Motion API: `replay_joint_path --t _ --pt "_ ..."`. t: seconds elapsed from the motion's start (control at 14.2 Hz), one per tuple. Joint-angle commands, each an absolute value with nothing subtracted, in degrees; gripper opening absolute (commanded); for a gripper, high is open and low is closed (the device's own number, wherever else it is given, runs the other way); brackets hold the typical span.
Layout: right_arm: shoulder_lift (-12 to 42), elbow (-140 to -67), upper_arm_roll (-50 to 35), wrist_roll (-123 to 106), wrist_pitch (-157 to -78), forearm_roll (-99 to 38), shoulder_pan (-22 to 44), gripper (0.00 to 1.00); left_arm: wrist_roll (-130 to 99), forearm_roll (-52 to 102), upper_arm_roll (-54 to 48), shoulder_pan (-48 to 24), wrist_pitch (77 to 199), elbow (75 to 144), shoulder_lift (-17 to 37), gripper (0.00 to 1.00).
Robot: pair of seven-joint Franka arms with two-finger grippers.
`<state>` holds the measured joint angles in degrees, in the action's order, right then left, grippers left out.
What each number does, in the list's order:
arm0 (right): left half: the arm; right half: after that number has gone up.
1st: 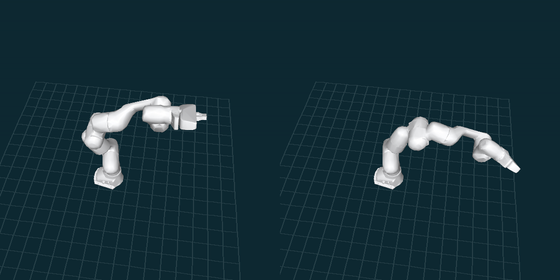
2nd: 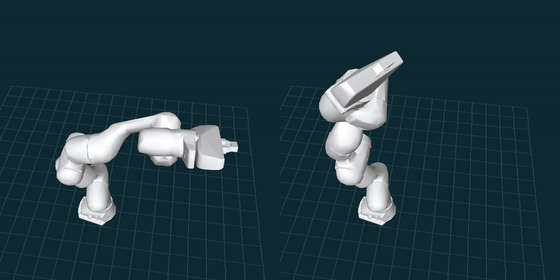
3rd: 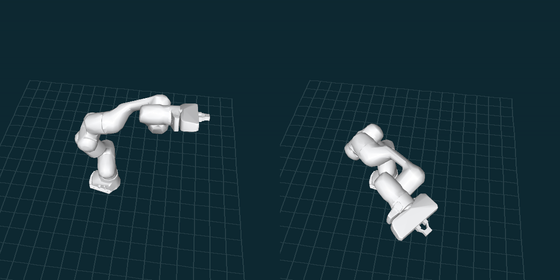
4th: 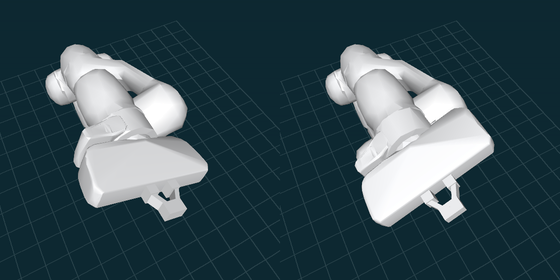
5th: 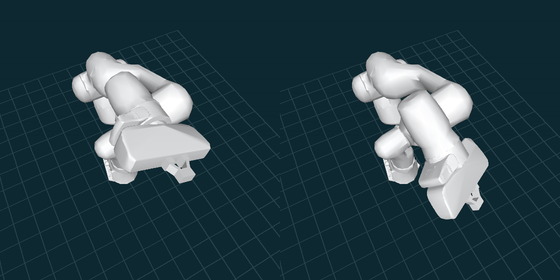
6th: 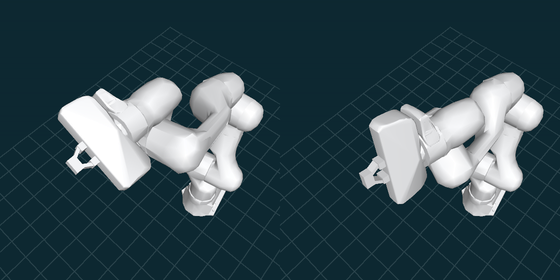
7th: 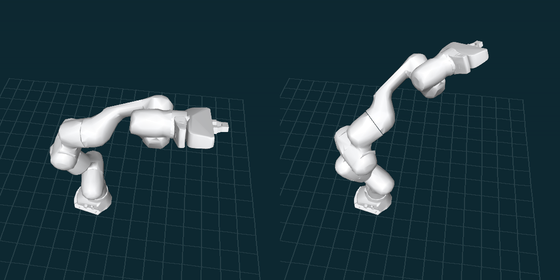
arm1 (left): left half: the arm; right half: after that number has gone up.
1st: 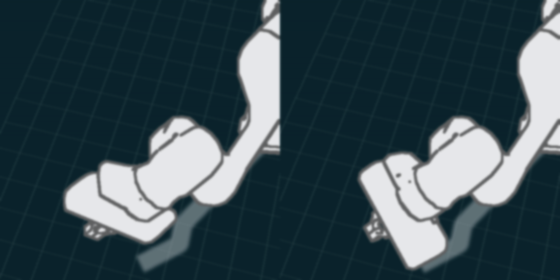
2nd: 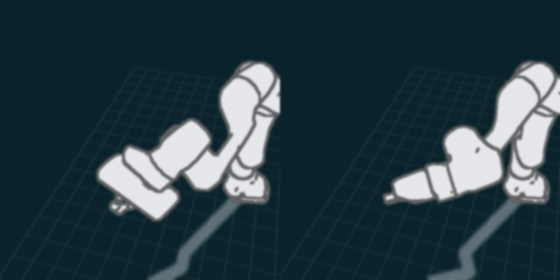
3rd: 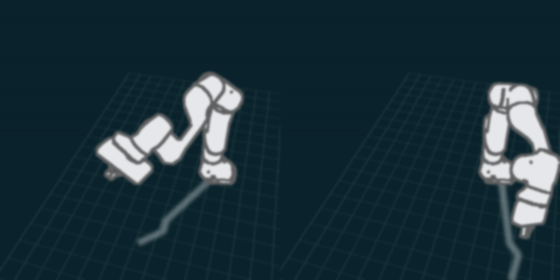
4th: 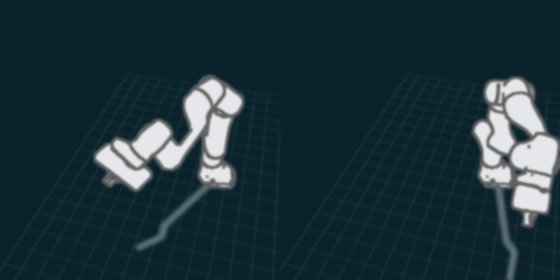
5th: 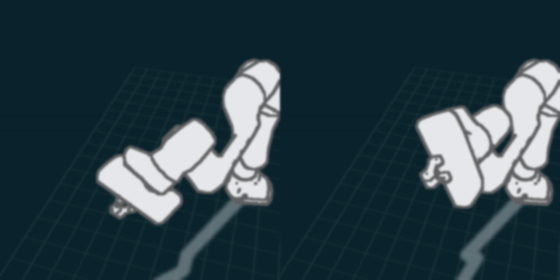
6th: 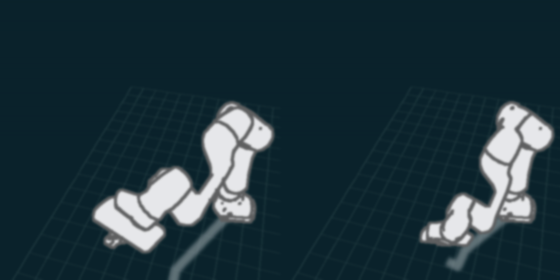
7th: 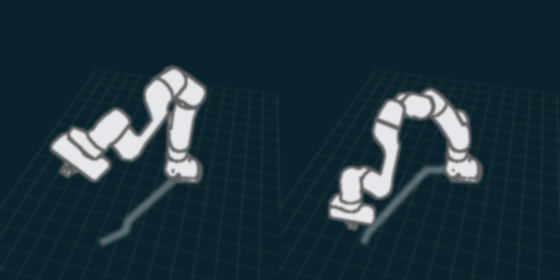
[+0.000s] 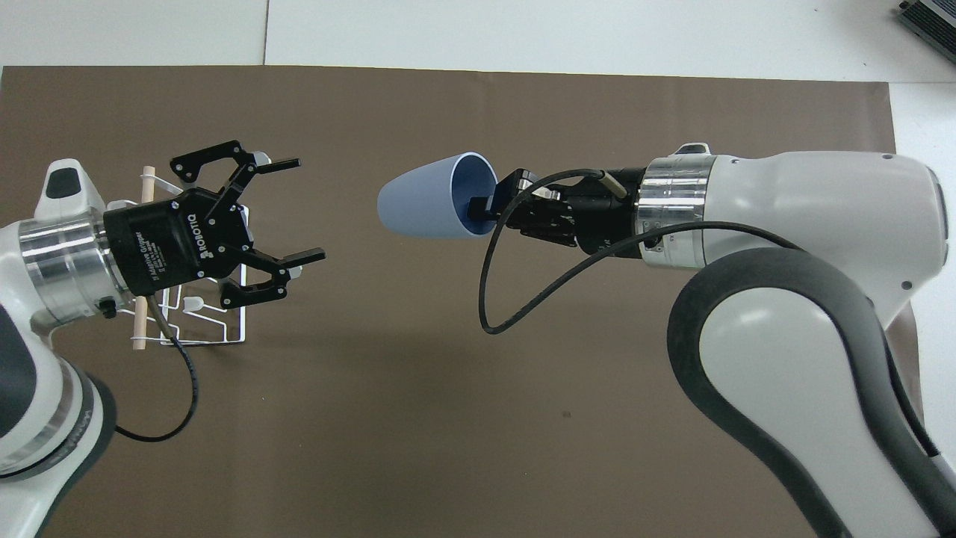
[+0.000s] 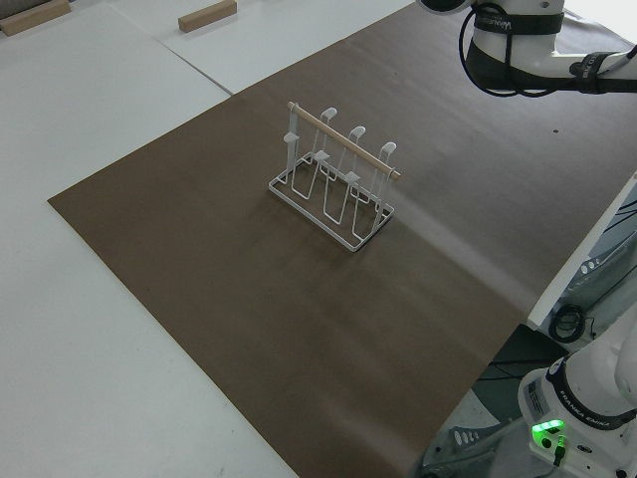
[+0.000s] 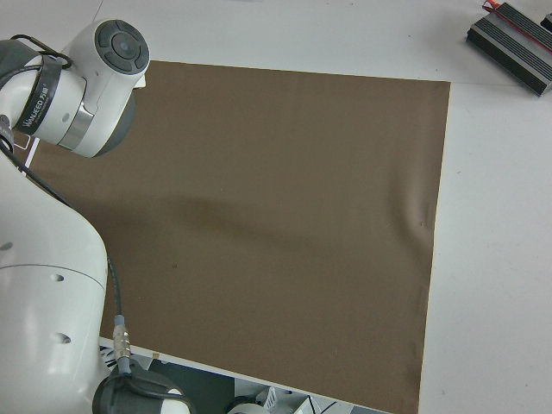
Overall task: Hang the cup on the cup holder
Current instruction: 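Close the left gripper on the cup held by the right gripper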
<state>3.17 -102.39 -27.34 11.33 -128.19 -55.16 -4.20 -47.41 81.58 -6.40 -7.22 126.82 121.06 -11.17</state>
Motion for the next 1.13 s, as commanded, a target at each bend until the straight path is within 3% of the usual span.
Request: replay_joint_path --t 0.0,1.06 --pt "2.5 -103.4 -29.9 15.3 -132.7 -56.7 -5.0 0.0 -52.4 84.9 -5.8 -13.6 135.4 123.2 -12.9 1.0" --pt "2.5 -103.4 -31.5 22.7 -135.2 -56.6 -4.9 0.0 -57.8 84.8 -6.4 -19.3 143.4 122.3 -11.6 1.0"
